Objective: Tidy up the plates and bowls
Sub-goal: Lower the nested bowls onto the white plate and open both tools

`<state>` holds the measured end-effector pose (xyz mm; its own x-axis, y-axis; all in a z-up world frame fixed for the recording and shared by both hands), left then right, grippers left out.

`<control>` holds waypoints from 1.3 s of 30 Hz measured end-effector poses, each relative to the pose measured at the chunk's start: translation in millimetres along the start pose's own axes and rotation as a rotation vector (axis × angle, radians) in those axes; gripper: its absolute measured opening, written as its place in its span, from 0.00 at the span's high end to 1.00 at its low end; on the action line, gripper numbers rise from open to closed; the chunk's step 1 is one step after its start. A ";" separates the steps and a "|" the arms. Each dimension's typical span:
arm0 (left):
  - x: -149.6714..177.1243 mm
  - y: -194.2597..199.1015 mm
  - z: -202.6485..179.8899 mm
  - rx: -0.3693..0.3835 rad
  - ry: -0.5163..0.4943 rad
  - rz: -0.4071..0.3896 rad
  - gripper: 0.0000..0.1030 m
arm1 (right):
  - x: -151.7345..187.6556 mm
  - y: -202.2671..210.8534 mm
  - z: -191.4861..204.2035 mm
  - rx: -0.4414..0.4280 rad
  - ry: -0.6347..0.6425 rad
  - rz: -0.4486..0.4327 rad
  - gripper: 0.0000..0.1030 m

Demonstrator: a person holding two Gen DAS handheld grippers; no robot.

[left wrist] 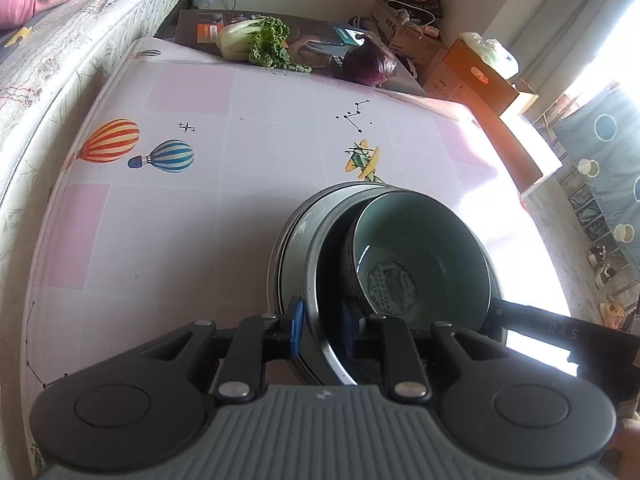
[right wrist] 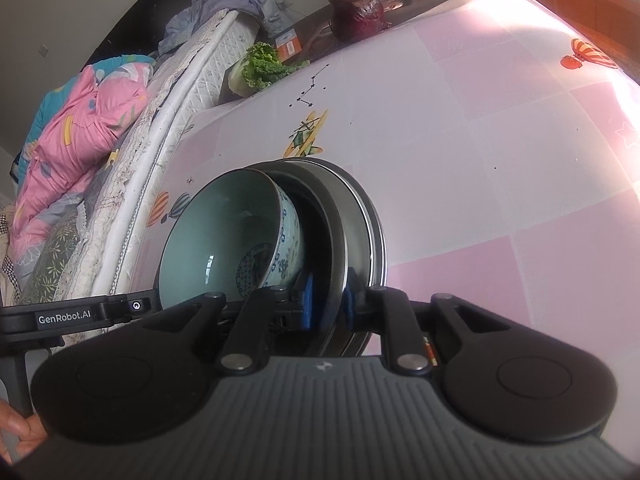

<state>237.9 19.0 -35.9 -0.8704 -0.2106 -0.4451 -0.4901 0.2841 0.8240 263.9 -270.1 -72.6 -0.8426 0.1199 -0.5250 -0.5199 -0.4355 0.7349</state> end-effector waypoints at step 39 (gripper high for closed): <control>67.2 84.0 -3.3 -0.069 -0.196 -0.243 0.15 | 34.6 47.0 16.5 0.024 0.063 -0.136 0.50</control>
<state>138.4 25.6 4.5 -0.7243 -0.0786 -0.6850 -0.6860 0.1818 0.7045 208.0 -271.6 -49.1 -0.7543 0.1196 -0.6455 -0.6322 -0.3972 0.6652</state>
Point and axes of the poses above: each gripper's, at about its wrist camera, not at the fingertips, and y roughly against the way its jaws point, z to its left, x to its underside, the point moved 2 cm from there along -y, roughly the way its jaws point, and after that the axes turned 5 degrees about y, right-handed, at the moved point
